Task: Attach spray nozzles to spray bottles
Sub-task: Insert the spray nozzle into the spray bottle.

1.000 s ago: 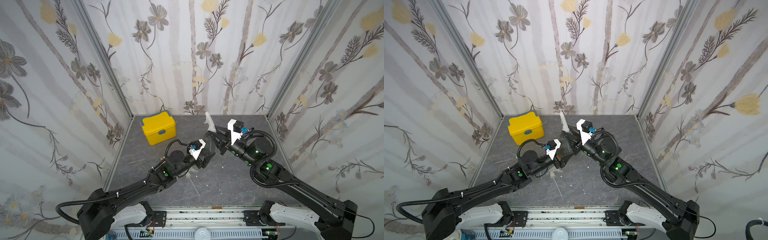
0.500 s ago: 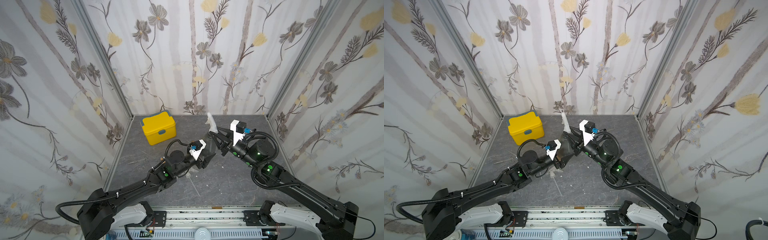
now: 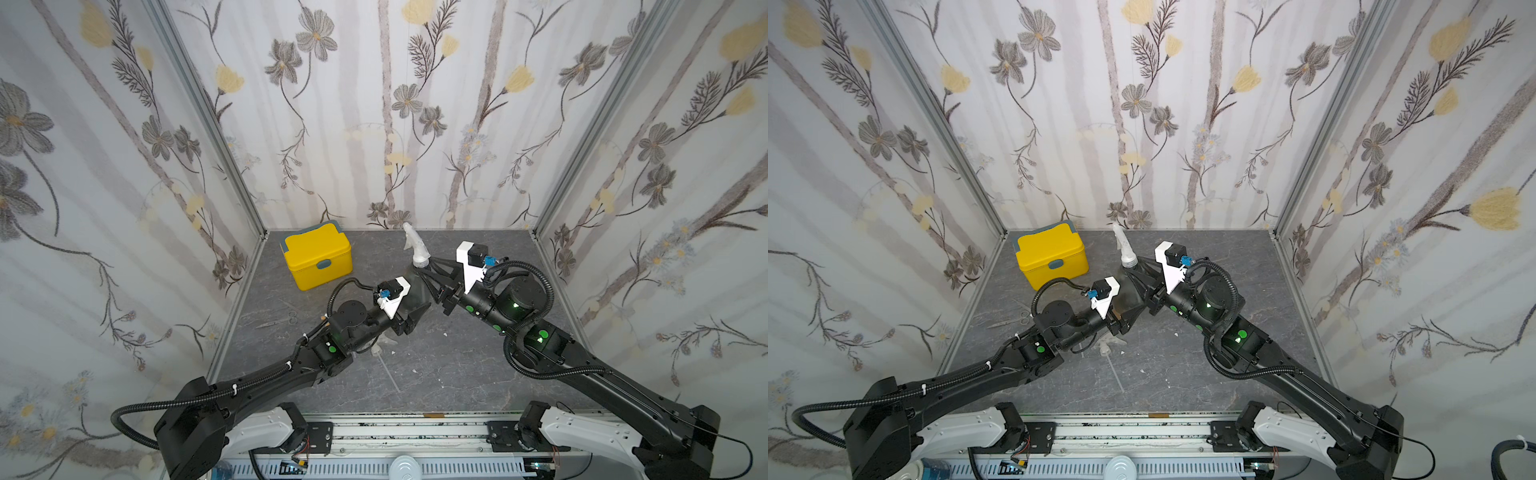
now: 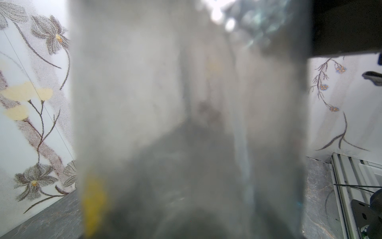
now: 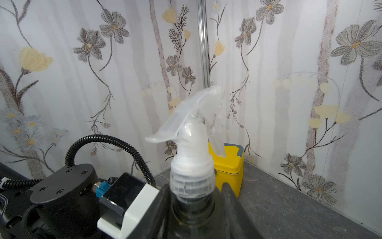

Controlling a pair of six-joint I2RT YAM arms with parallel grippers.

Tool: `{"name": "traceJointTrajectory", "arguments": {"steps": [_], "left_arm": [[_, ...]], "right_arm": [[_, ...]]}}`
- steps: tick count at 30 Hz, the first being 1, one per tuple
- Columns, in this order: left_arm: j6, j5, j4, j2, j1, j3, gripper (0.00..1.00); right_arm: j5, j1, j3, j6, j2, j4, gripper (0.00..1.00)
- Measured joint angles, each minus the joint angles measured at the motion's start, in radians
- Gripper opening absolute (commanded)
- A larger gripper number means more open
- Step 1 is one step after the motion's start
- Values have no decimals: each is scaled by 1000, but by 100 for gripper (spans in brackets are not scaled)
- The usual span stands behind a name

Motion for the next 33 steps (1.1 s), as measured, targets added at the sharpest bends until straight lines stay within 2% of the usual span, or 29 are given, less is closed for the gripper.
{"name": "traceJointTrajectory", "arguments": {"steps": [7,11,14,17,19,21,23,24,30,33], "left_arm": [[5,-24,6,8,-2,2,77],[8,-45,6,22,-2,9,77],[10,-68,6,36,-2,17,77],[14,-96,3,51,-2,26,77],[21,-116,-3,61,-2,34,77],[30,-134,-8,64,-2,38,77],[34,-148,-12,66,-2,39,77],[37,-154,-17,67,-2,39,77],[57,-179,-24,72,-2,39,77],[63,-185,-25,72,-2,39,77]], "right_arm": [[5,0,23,-20,-35,-132,65],[5,0,41,-26,-68,-261,72],[5,0,61,-26,-97,-353,71],[9,0,132,-23,-104,-444,55],[45,1,233,2,-67,-499,53],[76,1,334,13,-13,-533,55],[108,0,429,29,48,-586,66],[119,0,484,29,87,-617,68],[130,-1,705,40,245,-731,71],[137,-1,766,47,307,-764,66]]}}
